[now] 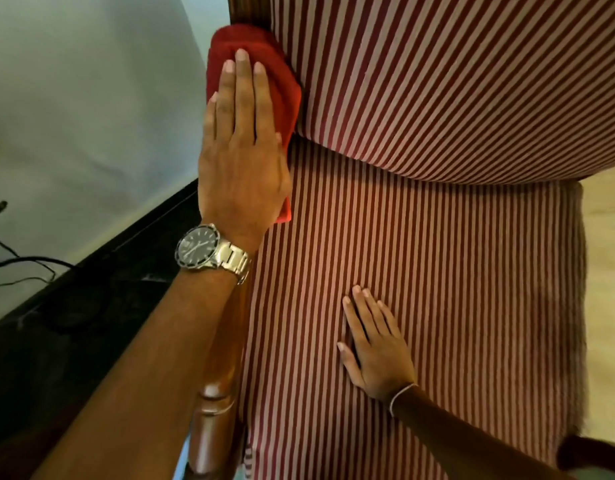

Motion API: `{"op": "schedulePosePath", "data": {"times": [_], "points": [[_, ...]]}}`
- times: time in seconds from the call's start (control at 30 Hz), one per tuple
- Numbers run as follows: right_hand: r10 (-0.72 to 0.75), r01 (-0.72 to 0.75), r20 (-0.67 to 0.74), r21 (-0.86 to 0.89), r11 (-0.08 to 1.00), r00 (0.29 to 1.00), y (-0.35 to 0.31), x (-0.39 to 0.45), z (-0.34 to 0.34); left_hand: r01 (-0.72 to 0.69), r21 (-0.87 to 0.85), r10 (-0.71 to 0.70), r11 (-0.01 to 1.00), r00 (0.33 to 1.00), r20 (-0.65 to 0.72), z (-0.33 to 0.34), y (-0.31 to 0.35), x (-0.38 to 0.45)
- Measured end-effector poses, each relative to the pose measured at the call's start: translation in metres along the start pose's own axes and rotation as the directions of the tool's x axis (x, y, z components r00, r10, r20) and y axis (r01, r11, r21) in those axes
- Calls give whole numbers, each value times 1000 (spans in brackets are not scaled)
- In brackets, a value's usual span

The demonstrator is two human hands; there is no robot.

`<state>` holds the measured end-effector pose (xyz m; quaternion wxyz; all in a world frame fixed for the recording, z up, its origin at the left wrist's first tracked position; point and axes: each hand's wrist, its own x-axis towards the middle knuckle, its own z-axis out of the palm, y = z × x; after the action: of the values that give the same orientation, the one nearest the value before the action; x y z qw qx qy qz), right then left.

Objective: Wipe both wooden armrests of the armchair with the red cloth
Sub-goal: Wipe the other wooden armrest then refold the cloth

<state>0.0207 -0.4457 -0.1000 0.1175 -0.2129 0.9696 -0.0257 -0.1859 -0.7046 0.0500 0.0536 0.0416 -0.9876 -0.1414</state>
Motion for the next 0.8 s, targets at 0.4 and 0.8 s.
{"op": "schedulePosePath", "data": {"times": [0.4, 0.8], "points": [[-23, 24, -16, 34, 999, 1000, 1, -7, -5, 1, 39, -7, 999, 991, 136, -11, -13, -188], [-82, -462, 457, 847, -262, 886, -85, 119, -173, 633, -521, -543, 573, 769, 337, -64, -35, -222]]}}
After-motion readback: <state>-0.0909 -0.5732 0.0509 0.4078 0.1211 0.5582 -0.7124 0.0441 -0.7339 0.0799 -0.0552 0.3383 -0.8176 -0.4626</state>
